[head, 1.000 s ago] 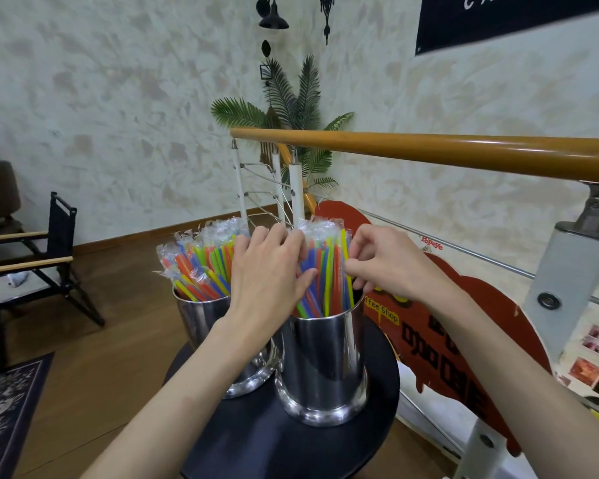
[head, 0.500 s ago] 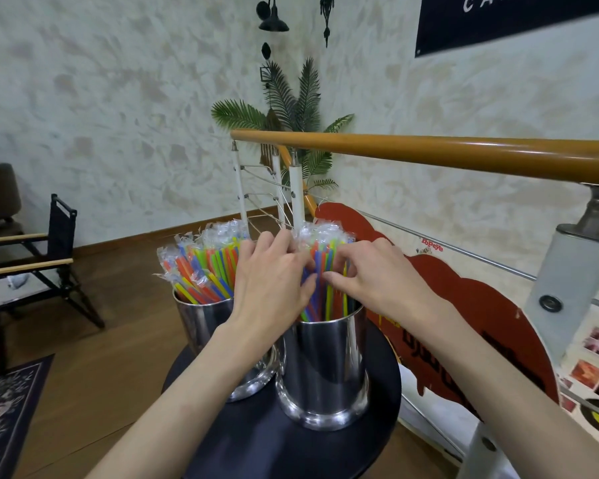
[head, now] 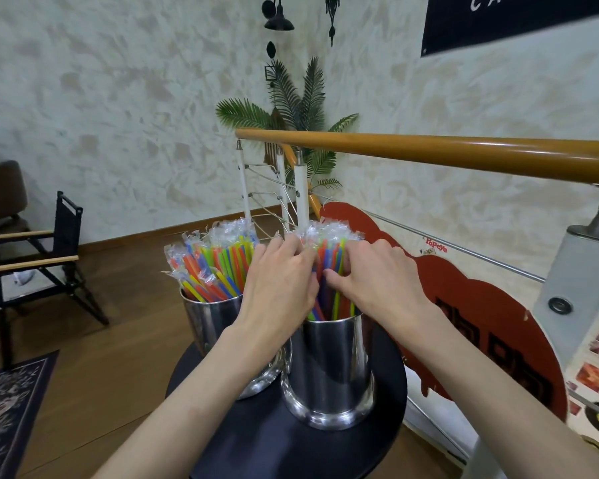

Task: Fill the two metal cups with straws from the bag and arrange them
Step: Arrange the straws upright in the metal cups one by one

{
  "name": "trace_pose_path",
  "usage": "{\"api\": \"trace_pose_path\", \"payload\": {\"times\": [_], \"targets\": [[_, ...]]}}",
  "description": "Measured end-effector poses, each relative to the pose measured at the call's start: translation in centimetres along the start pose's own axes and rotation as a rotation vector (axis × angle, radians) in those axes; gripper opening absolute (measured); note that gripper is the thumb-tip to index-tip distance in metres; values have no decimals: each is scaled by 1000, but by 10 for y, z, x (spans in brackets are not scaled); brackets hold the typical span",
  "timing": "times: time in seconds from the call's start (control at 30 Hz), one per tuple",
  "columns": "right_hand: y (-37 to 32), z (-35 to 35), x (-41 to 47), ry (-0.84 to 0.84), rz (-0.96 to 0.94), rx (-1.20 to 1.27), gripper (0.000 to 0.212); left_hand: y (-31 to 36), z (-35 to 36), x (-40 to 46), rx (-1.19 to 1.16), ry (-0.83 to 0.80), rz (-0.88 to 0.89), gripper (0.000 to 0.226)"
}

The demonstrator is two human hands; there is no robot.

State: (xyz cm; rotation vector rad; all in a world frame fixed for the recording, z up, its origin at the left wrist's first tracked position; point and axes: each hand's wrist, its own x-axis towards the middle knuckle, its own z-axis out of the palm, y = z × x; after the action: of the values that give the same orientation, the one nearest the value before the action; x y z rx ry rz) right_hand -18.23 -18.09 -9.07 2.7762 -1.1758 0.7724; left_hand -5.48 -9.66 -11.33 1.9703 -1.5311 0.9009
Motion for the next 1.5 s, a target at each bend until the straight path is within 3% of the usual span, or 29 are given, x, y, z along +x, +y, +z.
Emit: {"api": "trace_pose_path", "payload": {"times": [0.33,0.6,1.13,1.33,1.5], "targets": [[13,1,3,-49,-10,242,18,-9,-7,4,-44,-29,75,15],[21,4,4,3,-108,397,25,-17,-16,9,-90,-7,114,10],[25,1,8,11,-22,743,35,-25,-22,11,-124,-43,130,11],[36,-12,13,47,-66,868,11,-25,-22,11,-119,-51,129,14],[37,-17,14,34,-110,970,11,-24,-24,11,-125,-52,120,15]]}}
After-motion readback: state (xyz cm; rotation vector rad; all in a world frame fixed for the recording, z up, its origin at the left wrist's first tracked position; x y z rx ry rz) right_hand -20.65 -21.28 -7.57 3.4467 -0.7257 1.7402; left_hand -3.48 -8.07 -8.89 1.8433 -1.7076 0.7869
